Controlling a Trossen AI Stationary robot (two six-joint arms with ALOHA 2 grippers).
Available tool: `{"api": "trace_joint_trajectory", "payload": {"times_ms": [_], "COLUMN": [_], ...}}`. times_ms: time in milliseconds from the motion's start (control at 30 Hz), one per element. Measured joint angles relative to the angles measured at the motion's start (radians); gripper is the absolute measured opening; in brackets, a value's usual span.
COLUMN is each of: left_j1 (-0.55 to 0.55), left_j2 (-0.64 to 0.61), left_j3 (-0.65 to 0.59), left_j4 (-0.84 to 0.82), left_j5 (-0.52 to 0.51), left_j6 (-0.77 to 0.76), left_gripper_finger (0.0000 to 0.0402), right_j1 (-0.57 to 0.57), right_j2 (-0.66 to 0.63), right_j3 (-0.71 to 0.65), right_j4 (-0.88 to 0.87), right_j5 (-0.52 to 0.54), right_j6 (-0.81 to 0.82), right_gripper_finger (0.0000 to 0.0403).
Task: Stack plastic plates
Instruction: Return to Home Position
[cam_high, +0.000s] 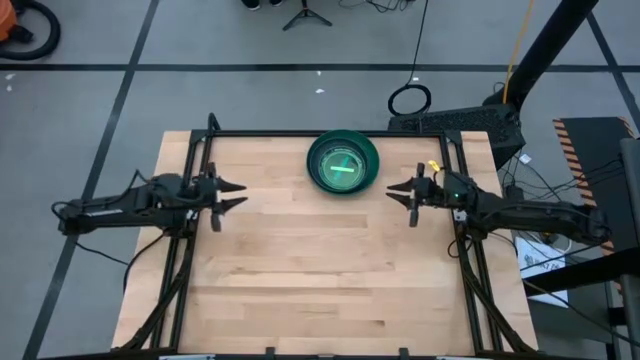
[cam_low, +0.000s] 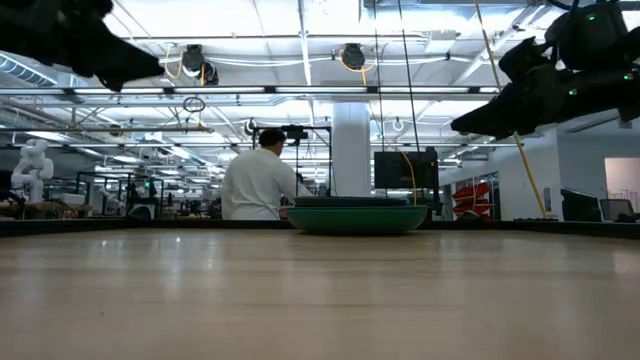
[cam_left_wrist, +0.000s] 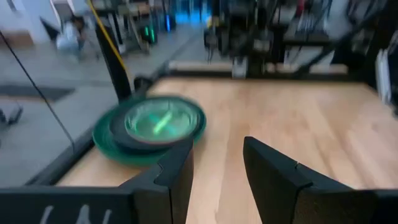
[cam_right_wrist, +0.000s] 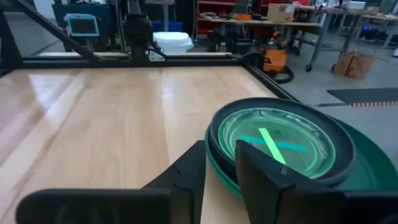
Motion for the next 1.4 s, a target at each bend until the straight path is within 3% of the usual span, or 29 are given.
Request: {"api": "trace_joint_trajectory", "payload": {"times_ms": [300, 533, 900, 1033, 1400], "left_j1": [0.0, 0.0, 0.0, 0.002, 0.002], "left_j2": [-0.175, -0.242, -0.242, -0.231, -0.23], "left_j3": [-0.031, -0.124, -0.295, -0.3, -0.299], "left_j4": [0.008, 0.032, 0.234, 0.236, 0.232], "left_j5": [0.0, -0.001, -0.041, -0.096, -0.099], "left_j6": [-0.002, -0.013, -0.034, -0.073, -0.064], "left_gripper_finger": [0.0147, 0.0147, 0.0147, 0.0147, 0.0147], "right_j1": [0.069, 0.093, 0.092, 0.092, 0.091], "right_j2": [-0.189, -0.307, -0.437, -0.458, -0.454], "right_j3": [0.0, 0.0, -0.118, -0.119, -0.122], "right_j4": [-0.237, -0.352, -0.315, -0.318, -0.317], "right_j5": [0.152, 0.184, 0.211, 0.22, 0.24], "right_j6": [-0.102, -0.144, -0.157, -0.177, -0.066], "right_gripper_finger": [0.0053, 0.0035, 0.0005, 0.0002, 0.0003]}}
